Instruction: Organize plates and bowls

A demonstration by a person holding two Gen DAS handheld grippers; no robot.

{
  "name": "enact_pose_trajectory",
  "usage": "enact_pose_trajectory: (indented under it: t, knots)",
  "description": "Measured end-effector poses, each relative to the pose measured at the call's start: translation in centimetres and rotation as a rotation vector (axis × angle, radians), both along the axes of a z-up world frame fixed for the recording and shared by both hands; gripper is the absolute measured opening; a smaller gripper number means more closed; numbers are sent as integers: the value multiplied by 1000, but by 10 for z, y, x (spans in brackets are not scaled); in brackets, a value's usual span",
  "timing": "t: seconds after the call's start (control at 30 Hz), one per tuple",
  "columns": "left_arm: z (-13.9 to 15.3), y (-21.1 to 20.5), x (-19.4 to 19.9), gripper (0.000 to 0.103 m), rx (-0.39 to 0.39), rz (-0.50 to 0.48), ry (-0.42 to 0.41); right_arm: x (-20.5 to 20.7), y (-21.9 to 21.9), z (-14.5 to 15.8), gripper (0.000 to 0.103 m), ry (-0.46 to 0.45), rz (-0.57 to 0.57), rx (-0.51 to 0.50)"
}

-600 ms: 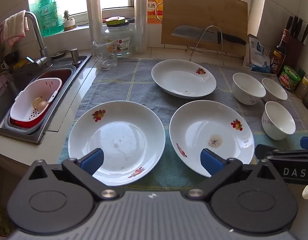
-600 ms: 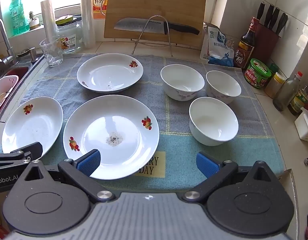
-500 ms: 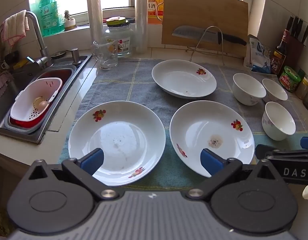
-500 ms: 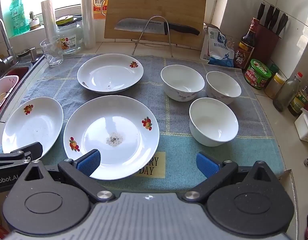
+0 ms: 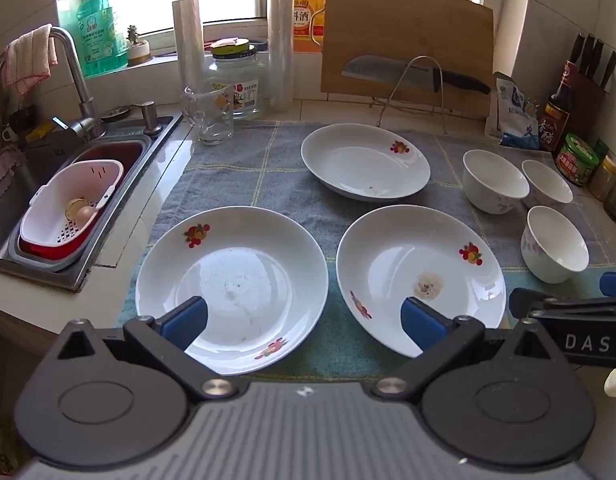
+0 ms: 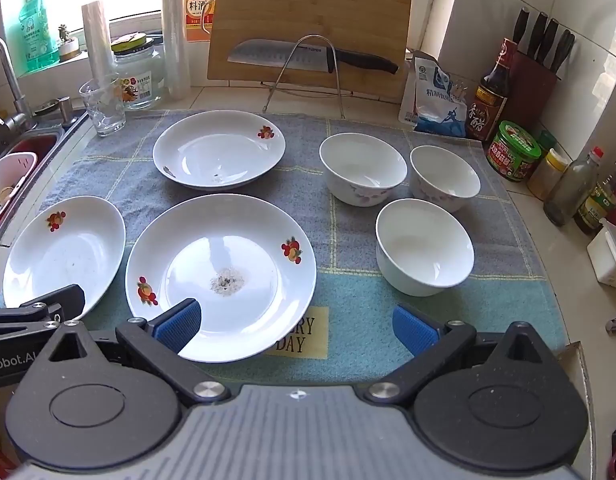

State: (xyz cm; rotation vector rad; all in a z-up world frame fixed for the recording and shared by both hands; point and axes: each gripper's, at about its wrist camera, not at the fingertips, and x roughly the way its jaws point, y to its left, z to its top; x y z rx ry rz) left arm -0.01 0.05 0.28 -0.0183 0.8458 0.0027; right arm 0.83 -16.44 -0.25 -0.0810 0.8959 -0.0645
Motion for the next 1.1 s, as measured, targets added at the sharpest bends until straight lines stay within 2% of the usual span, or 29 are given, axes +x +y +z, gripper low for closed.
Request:
enact_pose_trajectory:
  t: [1.1]
  knots:
    - [3, -3, 10, 102, 2, -5, -3, 9, 0, 5, 103, -2, 1, -15]
